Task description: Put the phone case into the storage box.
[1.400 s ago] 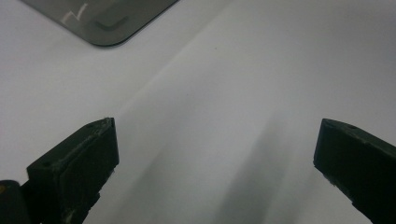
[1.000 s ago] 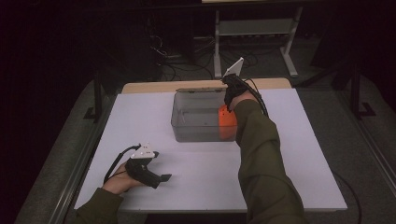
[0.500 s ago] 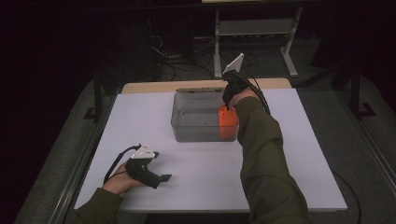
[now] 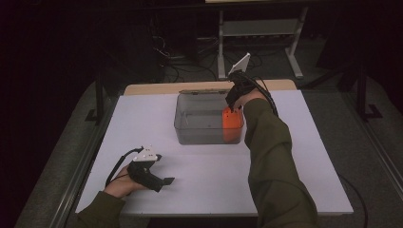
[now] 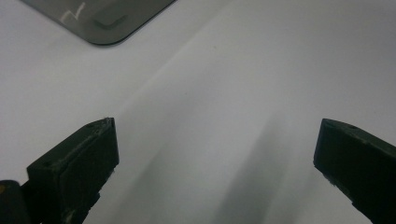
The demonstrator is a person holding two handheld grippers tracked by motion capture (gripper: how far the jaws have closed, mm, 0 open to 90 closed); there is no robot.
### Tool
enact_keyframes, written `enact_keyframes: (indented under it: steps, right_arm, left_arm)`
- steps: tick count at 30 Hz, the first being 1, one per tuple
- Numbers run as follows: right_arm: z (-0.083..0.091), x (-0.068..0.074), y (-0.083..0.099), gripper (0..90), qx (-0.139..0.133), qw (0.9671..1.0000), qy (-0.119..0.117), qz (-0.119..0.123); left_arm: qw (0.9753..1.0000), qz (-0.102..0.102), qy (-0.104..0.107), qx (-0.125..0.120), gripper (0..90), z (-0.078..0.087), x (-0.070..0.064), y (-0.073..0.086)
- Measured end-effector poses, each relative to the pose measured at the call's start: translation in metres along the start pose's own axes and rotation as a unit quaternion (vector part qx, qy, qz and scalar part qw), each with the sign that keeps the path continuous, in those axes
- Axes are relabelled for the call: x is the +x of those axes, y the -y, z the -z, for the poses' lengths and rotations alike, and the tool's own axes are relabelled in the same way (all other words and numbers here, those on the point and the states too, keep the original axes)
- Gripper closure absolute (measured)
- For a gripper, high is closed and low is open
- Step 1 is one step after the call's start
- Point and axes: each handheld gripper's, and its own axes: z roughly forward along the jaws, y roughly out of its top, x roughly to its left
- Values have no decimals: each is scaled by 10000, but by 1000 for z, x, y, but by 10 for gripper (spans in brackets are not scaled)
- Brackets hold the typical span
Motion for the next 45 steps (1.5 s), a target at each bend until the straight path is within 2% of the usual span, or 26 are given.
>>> enact_keyframes:
  steps: [7, 11, 14, 16, 21, 31, 37, 42, 45]
  right_arm:
    - [2, 2, 2, 255, -194, 9997, 105, 141]
    - [1, 3, 3, 181, -251, 9993, 97, 245]
    - [-1, 3, 4, 132, -310, 9992, 67, 237]
    - [-3, 2, 5, 116, -404, 9989, 70, 244]
    - [-8, -1, 10, 0, -607, 9976, 53, 337]
    - [-9, -5, 18, 0, -981, 9935, 19, 581]
    - [-12, -7, 26, 0, -1197, 9897, -5, 790]
    - [-14, -14, 35, 0, -1369, 9859, -224, 932]
    - [-17, -17, 39, 0, -1469, 9830, -224, 1075]
  left_arm:
    - [10000, -8, 13, 2, 0, 0, 0, 0]
    - [10000, 3, 13, -6, 0, 0, 0, 0]
    - [10000, 22, 10, -32, 0, 0, 0, 0]
    - [10000, 14, 9, -40, 0, 0, 0, 0]
    - [10000, 21, 13, -51, 0, 1, 1, 1]
    - [10000, 57, -55, -30, 0, 2, 3, 3]
    - [10000, 29, -23, -39, 0, 1, 2, 2]
    - [9999, 40, -97, -36, 0, 3, 3, 2]
    - [9999, 84, -103, -91, 0, 5, 4, 0]
